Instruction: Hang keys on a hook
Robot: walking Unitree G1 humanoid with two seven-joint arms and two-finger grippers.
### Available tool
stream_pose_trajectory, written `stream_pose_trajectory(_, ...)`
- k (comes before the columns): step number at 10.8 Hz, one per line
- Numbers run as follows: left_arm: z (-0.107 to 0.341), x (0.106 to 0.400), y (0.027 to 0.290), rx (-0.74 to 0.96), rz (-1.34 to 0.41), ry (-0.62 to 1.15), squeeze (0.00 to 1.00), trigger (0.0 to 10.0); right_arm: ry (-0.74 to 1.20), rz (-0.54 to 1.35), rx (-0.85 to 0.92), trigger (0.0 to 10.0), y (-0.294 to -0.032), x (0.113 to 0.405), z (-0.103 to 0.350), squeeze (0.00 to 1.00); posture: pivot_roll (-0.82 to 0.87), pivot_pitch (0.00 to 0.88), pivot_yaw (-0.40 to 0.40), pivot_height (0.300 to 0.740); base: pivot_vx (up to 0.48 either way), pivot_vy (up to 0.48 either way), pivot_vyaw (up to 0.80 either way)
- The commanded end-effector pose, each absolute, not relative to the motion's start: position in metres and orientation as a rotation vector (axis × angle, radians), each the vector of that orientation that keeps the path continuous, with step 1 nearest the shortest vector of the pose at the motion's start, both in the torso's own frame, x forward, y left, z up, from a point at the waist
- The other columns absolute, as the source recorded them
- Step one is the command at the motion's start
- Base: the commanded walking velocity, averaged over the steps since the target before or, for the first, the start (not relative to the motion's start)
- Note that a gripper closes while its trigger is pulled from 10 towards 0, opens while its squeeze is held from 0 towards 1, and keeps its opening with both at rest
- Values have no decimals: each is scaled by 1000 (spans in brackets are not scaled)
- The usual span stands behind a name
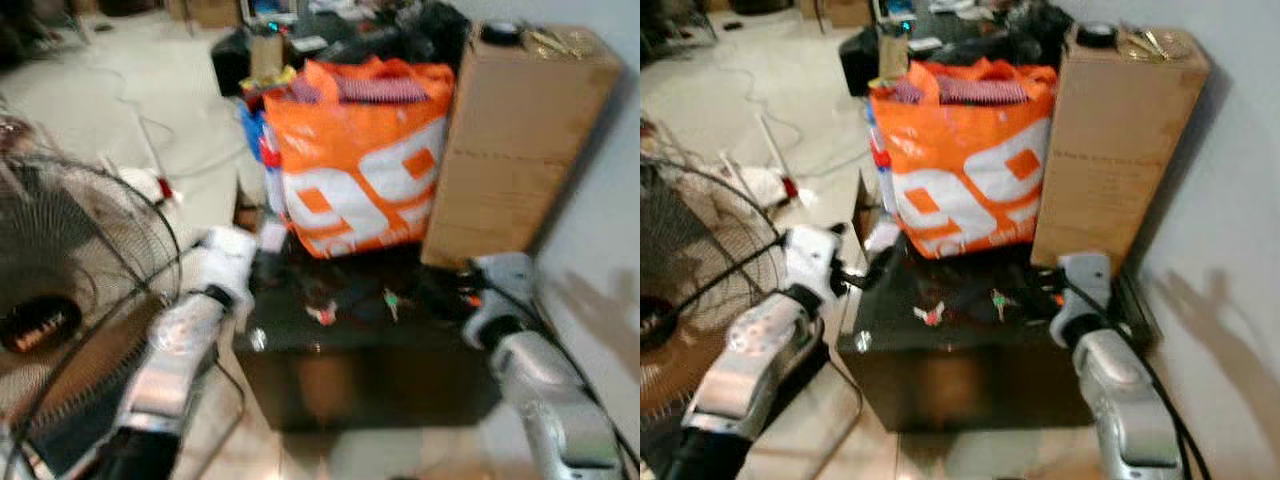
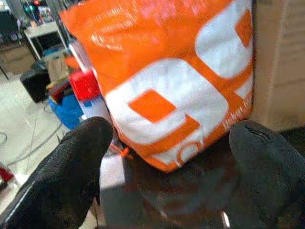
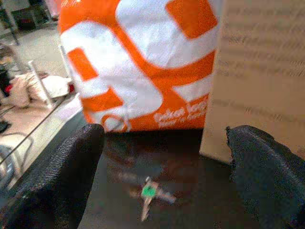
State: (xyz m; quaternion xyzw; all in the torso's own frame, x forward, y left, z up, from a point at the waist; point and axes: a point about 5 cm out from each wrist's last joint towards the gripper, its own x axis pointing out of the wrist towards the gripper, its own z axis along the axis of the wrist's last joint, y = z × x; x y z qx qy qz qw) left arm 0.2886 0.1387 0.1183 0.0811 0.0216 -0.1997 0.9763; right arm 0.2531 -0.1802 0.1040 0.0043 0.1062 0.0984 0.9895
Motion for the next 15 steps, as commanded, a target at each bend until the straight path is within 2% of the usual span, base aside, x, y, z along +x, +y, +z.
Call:
stream_pose_trajectory(1, 122, 291, 148, 189, -378, 33, 0, 10000, 195, 205, -5, 10000, -176, 256, 107, 1000, -126, 0, 45, 740, 319, 0, 0)
stream_pose_trajectory(4, 121, 290, 146, 196, -384, 33, 0, 10000, 227, 246, -46, 10000, -177, 259, 102, 1000, -126, 0, 38, 740, 312, 0, 0)
stream_pose_trajectory(7, 118, 289, 144, 200, -395, 38, 0, 10000, 272, 275, -112, 10000, -186, 258, 95, 1000, -129, 0, 33, 740, 309, 0, 800)
stream_pose_trajectory(9, 115, 288, 142, 214, -403, 53, 0, 10000, 326, 252, -176, 10000, -199, 262, 90, 1000, -130, 0, 32, 740, 0, 0, 0)
stream_pose_trajectory(12, 110, 287, 143, 243, -420, 76, 0, 10000, 381, 294, -212, 10000, -199, 265, 81, 1000, -127, 0, 29, 740, 0, 0, 0)
stream_pose_trajectory(14, 102, 285, 138, 251, -525, 131, 0, 10000, 413, 366, -200, 10000, -191, 265, 76, 1000, -131, 0, 32, 740, 0, 0, 0)
stream_pose_trajectory(15, 95, 282, 135, 265, -584, 172, 0, 10000, 429, 402, -191, 10000, -187, 265, 73, 745, -133, 0, 30, 740, 0, 0, 0)
